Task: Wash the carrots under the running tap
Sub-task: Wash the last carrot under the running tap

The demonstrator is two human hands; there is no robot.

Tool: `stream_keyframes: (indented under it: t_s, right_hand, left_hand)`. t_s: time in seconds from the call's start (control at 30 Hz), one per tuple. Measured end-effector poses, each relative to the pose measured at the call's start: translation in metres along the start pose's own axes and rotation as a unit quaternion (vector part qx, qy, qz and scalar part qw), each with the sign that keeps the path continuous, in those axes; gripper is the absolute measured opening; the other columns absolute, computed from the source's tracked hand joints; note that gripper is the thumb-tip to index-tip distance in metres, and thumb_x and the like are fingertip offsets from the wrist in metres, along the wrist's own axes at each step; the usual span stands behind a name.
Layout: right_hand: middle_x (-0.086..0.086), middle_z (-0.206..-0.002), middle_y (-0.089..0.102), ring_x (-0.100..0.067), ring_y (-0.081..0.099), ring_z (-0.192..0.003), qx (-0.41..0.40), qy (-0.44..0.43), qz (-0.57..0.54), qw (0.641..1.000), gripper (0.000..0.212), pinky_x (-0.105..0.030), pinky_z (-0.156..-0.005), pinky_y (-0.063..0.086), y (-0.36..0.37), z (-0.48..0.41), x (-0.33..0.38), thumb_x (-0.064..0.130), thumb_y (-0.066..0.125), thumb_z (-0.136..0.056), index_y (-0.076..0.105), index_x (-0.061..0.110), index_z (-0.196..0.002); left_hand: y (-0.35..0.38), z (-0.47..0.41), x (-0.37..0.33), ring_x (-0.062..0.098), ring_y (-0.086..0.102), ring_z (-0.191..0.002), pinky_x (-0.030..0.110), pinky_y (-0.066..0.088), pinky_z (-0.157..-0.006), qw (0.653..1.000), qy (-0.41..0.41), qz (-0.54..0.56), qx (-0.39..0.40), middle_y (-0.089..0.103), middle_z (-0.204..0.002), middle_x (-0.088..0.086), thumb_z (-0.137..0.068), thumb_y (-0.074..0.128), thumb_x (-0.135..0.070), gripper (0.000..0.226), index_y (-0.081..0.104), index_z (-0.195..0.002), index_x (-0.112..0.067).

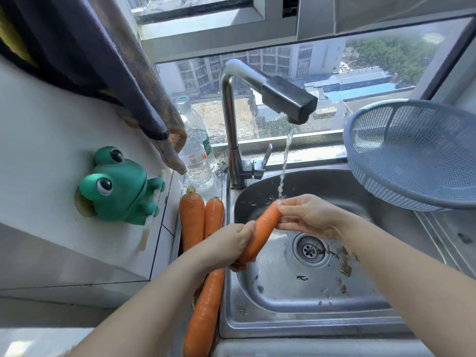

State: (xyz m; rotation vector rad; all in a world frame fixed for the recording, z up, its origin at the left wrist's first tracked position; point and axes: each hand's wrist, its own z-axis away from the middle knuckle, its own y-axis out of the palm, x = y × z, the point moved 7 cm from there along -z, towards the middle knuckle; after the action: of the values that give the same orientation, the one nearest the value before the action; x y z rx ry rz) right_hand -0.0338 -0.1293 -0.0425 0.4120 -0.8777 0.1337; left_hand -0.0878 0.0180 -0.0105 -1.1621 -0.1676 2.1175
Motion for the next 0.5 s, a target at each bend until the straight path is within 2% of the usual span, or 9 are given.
stream_keyframes:
  t_s: [0.17, 0.3, 0.37, 0.5]
  right_hand:
    - [-0.02, -0.092, 0.072, -0.023, 0.073, -0.084, -0.084, -0.033, 0.039, 0.995, 0.025, -0.028, -0.073, 0.06, -0.002, -0.004, -0.001, 0.017, 0.057, -0.095, 0.063, -0.006, -0.105]
    - [-0.025, -0.106, 0.068, -0.027, 0.07, -0.097, -0.014, -0.013, -0.026, 0.999, 0.022, -0.031, -0.08, 0.059, -0.002, 0.002, -0.002, 0.008, 0.052, -0.097, 0.06, -0.006, -0.111]
    - [-0.023, -0.104, 0.068, -0.026, 0.07, -0.094, -0.006, -0.024, -0.044, 0.999, 0.02, -0.031, -0.08, 0.059, 0.0, 0.005, 0.0, 0.005, 0.05, -0.097, 0.061, -0.005, -0.109]
    - [-0.012, -0.085, 0.063, -0.019, 0.064, -0.076, -0.095, -0.046, -0.043, 0.993, 0.014, -0.033, -0.073, 0.057, 0.009, 0.002, -0.003, 0.014, 0.053, -0.097, 0.06, 0.002, -0.096]
  left_hand:
    - [0.007, -0.002, -0.003, 0.011, 0.059, -0.051, 0.023, 0.05, -0.05, 1.0, 0.016, -0.024, -0.003, 0.06, -0.07, 0.002, -0.103, 0.024, -0.043, 0.045, 0.053, -0.09, -0.011]
    - [0.004, 0.002, 0.002, 0.015, 0.057, -0.056, 0.026, 0.049, -0.06, 0.997, -0.008, 0.076, 0.021, 0.063, -0.072, 0.004, -0.102, 0.027, -0.046, 0.047, 0.056, -0.087, -0.013]
    - [0.005, 0.003, 0.004, 0.014, 0.055, -0.055, 0.028, 0.047, -0.062, 0.993, -0.015, 0.115, 0.026, 0.063, -0.07, 0.004, -0.102, 0.028, -0.045, 0.046, 0.057, -0.086, -0.012]
    - [0.012, 0.001, -0.003, 0.016, 0.058, -0.052, 0.023, 0.047, -0.053, 0.996, 0.003, 0.088, 0.012, 0.062, -0.062, 0.0, -0.102, 0.026, -0.044, 0.047, 0.054, -0.08, -0.013]
